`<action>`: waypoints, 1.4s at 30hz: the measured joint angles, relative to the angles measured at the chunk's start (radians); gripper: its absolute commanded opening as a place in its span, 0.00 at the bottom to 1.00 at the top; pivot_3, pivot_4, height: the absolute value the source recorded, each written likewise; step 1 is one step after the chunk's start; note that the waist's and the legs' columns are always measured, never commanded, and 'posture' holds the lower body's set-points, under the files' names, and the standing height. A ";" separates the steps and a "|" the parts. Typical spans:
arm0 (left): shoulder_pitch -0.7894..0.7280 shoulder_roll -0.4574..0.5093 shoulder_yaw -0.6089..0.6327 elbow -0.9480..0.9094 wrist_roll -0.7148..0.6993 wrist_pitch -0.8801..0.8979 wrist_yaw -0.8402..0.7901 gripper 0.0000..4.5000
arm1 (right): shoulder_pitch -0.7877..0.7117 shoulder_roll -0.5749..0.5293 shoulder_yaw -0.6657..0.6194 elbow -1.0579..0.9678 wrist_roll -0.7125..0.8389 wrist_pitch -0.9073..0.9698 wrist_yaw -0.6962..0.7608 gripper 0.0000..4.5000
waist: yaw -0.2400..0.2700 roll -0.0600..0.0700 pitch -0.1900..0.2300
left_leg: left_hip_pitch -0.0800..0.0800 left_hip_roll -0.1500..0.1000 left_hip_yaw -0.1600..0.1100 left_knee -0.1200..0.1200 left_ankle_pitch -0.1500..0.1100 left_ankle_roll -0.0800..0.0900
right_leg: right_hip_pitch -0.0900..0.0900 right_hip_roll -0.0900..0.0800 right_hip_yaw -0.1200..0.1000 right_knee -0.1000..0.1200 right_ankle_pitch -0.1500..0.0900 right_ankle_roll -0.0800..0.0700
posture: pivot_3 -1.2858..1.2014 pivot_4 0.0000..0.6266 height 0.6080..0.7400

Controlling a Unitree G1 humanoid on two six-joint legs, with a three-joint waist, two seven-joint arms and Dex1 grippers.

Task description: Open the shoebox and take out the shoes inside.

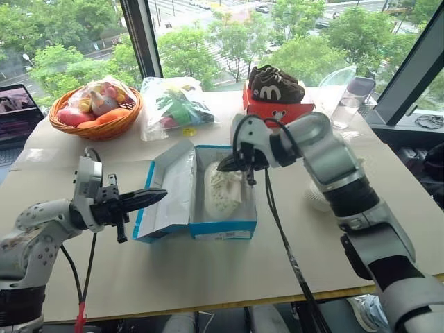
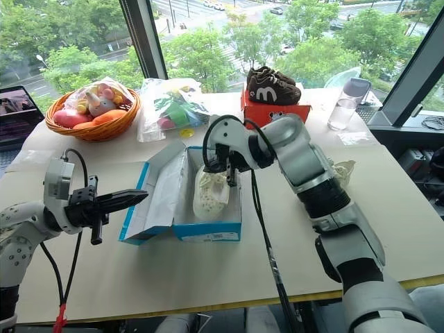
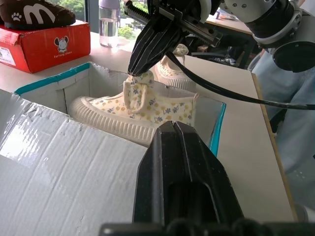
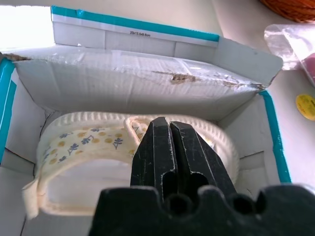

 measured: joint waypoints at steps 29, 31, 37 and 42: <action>-0.006 0.000 -0.002 -0.004 0.007 0.004 0.012 0.00 | -0.093 -0.194 -0.332 -0.119 0.222 0.321 -0.171 0.00 | 0.010 0.000 0.000 | -0.003 -0.001 0.000 0.000 0.000 0.000 | -0.002 -0.001 0.000 -0.001 0.001 -0.002 | 0.52 0.24 1.00; -0.009 -0.001 -0.003 -0.005 0.006 0.004 0.013 0.00 | -0.093 -0.228 -0.363 -0.136 0.234 0.353 -0.191 0.00 | 0.012 0.000 0.000 | -0.003 -0.001 0.000 0.000 0.000 0.000 | -0.002 -0.001 0.000 -0.002 0.001 -0.002 | 0.52 0.24 1.00; -0.025 -0.014 -0.013 -0.012 -0.016 0.004 0.013 0.00 | -0.090 -0.413 -0.462 -0.159 0.257 0.434 -0.252 0.00 | 0.014 0.000 0.000 | -0.004 -0.001 0.000 -0.001 0.000 0.000 | -0.002 -0.001 0.000 -0.002 0.000 0.001 | 0.52 0.24 1.00; -0.037 -0.024 -0.028 -0.017 -0.025 0.004 0.013 0.00 | -0.051 -0.546 -0.481 -0.156 0.256 0.435 -0.262 0.00 | 0.015 0.000 0.000 | -0.004 -0.001 0.001 0.000 0.000 0.000 | -0.001 -0.001 0.000 -0.003 -0.001 0.002 | 0.52 0.24 1.00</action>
